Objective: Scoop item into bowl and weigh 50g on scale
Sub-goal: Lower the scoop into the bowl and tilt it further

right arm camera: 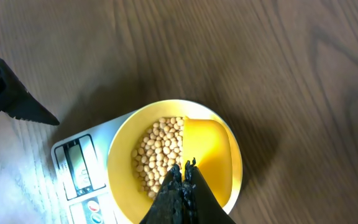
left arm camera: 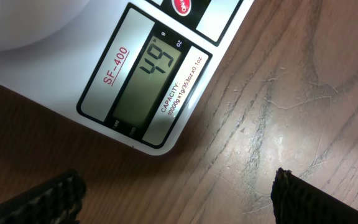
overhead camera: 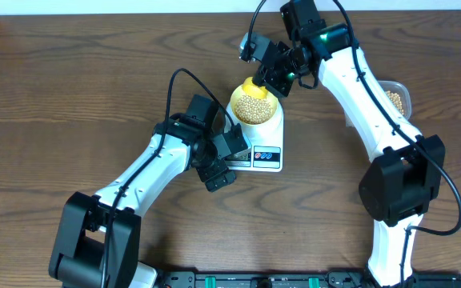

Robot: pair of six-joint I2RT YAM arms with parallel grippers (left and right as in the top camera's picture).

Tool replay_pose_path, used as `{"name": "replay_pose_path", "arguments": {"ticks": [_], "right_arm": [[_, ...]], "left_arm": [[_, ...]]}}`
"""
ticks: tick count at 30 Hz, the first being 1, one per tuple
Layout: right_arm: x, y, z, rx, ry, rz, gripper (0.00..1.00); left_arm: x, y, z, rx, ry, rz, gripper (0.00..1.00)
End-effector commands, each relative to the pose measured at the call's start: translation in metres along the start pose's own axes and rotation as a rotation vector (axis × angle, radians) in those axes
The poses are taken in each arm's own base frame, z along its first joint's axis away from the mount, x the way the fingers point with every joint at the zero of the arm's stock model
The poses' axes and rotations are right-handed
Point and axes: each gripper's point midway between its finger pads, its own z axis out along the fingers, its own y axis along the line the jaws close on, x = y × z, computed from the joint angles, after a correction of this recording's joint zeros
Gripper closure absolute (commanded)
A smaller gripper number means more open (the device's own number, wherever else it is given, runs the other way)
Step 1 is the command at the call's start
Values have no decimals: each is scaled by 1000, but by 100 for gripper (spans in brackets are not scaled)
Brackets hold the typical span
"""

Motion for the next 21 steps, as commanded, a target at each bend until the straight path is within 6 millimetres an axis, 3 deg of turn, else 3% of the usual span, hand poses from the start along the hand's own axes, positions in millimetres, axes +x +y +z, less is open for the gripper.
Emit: {"name": "replay_pose_path", "arguments": {"ticks": [1, 11, 21], "right_arm": [[4, 1, 9, -10, 13, 7, 99], [12, 0, 16, -12, 36, 16, 99], [30, -2, 35, -6, 53, 19, 99]], "left_arm": [[4, -2, 3, 6, 16, 14, 2], [4, -2, 3, 6, 16, 14, 2], [4, -1, 3, 6, 16, 14, 2]]}}
